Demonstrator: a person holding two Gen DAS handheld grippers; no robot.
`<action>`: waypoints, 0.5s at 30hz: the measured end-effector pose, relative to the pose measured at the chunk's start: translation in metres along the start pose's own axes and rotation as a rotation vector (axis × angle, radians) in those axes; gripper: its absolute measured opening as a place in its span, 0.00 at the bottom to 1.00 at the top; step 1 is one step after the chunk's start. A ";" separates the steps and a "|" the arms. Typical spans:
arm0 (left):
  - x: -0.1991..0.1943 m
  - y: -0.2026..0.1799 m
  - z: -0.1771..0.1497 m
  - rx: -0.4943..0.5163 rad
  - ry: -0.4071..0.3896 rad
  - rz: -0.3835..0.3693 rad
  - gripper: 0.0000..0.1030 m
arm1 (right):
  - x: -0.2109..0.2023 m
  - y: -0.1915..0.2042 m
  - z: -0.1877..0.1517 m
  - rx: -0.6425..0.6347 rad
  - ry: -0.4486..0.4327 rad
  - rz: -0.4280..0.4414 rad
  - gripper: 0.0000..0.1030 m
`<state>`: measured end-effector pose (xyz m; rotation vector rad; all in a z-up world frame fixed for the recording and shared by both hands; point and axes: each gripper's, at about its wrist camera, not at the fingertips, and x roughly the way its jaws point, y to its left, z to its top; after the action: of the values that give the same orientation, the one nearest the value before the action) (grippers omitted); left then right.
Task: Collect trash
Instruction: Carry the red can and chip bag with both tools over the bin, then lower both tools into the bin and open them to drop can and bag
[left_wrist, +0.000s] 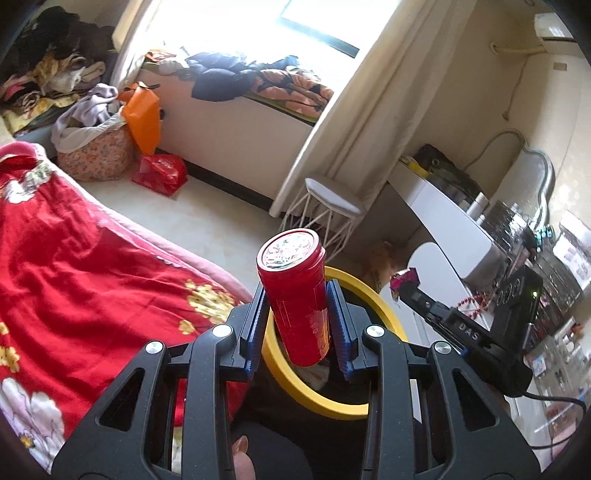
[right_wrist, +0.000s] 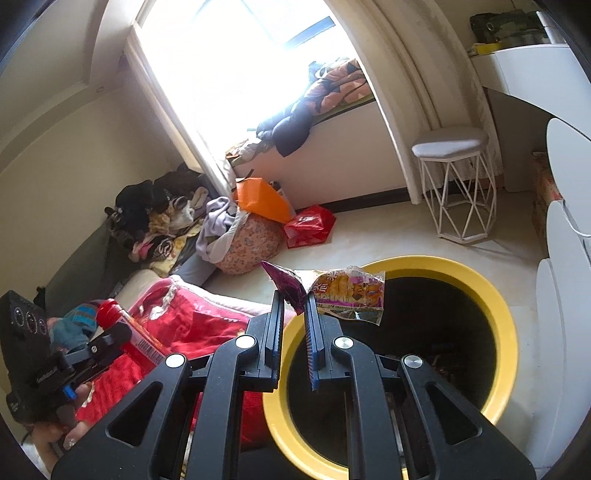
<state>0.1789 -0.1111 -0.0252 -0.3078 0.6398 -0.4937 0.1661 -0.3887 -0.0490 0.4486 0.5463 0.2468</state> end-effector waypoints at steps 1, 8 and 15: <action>0.001 -0.003 -0.001 0.006 0.004 -0.005 0.25 | 0.000 -0.001 0.000 0.002 0.000 -0.001 0.11; 0.013 -0.020 -0.009 0.049 0.033 -0.018 0.25 | -0.004 -0.006 -0.003 0.012 -0.002 -0.034 0.11; 0.026 -0.034 -0.016 0.090 0.066 -0.029 0.25 | -0.005 -0.016 -0.005 0.039 -0.005 -0.054 0.11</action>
<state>0.1748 -0.1558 -0.0360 -0.2170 0.6761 -0.5608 0.1614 -0.4025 -0.0578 0.4713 0.5578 0.1839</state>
